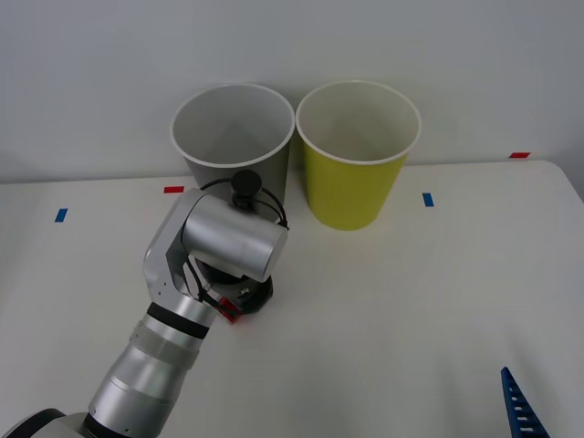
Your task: Put cans in the gray bin and PET bottles in the light green bin.
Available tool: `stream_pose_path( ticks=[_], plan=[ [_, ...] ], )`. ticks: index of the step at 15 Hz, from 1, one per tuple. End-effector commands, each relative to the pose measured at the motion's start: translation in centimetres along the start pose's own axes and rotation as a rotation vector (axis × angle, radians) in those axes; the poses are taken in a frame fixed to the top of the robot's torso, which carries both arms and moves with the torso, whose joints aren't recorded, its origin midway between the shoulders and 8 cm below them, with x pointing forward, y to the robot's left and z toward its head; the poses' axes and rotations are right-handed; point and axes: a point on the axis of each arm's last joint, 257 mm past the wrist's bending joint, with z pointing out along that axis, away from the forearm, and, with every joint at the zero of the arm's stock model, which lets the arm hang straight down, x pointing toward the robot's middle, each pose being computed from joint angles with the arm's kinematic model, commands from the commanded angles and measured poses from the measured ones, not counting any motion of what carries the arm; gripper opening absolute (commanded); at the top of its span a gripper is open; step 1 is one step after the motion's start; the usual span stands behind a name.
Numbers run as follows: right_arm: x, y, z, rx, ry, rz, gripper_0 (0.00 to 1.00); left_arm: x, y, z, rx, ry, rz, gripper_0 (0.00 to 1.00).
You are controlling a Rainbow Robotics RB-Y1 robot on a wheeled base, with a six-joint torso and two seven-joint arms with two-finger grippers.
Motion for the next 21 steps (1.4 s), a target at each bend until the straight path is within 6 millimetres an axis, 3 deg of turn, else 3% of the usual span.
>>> stream_pose_path(
  ticks=[1, 8, 11, 14, 21],
  plan=[
    [0.0, 0.0, 0.0, 0.000, 0.000, 0.000, 1.00, -0.1, 0.0, 0.0, 0.002, -0.003, -0.010, 0.00],
    [0.0, 0.0, 0.0, 0.000, 0.000, 0.000, 1.00, -1.2, -1.5, -1.1, -0.035, -0.041, -0.025, 0.00],
    [0.0, 0.0, 0.0, 0.000, 0.000, 0.000, 1.00, -2.3, -2.8, -3.2, -0.024, -0.138, -0.062, 0.00],
    [0.0, 0.0, 0.0, 0.000, 0.000, 0.000, 1.00, -4.4, -4.4, -7.5, 0.009, -0.315, -0.059, 0.00],
    [0.0, 0.0, 0.0, 0.000, 0.000, 0.000, 1.00, -5.9, -3.0, -18.6, 0.076, -0.654, -0.017, 0.00]
  ],
)
